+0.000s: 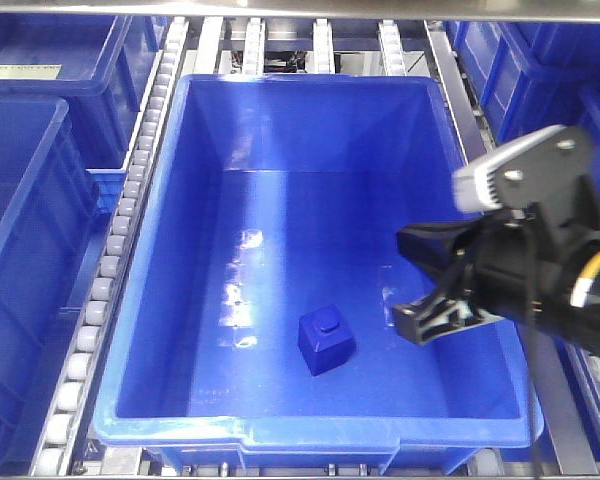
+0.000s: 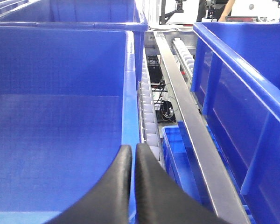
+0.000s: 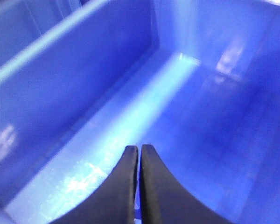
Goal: Pour parts from conveyor to right shelf
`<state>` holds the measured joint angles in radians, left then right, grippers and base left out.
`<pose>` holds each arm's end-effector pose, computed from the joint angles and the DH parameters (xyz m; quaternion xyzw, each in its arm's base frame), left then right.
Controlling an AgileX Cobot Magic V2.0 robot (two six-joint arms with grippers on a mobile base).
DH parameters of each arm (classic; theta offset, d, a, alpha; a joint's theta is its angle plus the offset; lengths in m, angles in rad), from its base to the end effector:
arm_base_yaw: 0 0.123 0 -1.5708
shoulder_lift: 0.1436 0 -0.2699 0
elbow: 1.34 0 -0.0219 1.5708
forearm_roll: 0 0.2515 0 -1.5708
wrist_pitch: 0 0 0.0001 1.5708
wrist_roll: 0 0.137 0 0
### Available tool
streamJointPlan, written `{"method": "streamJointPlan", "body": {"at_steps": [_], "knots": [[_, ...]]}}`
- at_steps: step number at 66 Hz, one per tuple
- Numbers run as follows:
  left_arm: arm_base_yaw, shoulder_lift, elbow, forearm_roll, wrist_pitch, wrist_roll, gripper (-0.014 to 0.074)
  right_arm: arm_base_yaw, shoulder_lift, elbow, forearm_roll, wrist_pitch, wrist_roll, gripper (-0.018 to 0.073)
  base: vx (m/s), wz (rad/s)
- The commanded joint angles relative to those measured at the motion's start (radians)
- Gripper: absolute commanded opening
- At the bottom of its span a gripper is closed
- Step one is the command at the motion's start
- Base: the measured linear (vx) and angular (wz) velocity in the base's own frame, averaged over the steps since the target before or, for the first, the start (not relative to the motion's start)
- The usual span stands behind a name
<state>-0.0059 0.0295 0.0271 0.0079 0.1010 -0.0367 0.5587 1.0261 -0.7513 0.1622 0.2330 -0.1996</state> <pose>0.1215 -0.0006 0.1893 -0.0087 0.7315 -0.0116 0.6817 0.2270 0.1479 0.2905 -0.2576 0.7977 0.1544 0.5230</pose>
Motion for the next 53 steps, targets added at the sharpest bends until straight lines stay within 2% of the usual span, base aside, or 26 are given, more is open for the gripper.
{"method": "streamJointPlan", "body": {"at_steps": [1, 30, 38, 46, 53], "knots": [[0.004, 0.017, -0.020, -0.008, -0.079, -0.008, -0.0006, -0.004, -0.038, -0.026, 0.001, -0.057, -0.008, -0.0009, 0.00, 0.00], [0.004, 0.017, -0.020, -0.008, -0.079, -0.008, -0.0006, -0.004, -0.043, -0.026, 0.001, -0.052, -0.008, -0.0009, 0.00, 0.00], [0.004, 0.017, -0.020, -0.008, -0.079, -0.008, -0.0006, -0.009, -0.075, -0.026, -0.034, -0.088, -0.012, -0.0009, 0.00, 0.00], [0.004, 0.017, -0.020, -0.008, -0.079, -0.008, -0.0006, -0.104, -0.119, -0.026, -0.003, -0.049, 0.018, -0.0009, 0.00, 0.00], [0.004, 0.017, -0.020, -0.008, -0.079, -0.008, -0.0006, -0.207, -0.164, -0.026, 0.002, 0.010, 0.000, -0.0009, 0.00, 0.00]]}}
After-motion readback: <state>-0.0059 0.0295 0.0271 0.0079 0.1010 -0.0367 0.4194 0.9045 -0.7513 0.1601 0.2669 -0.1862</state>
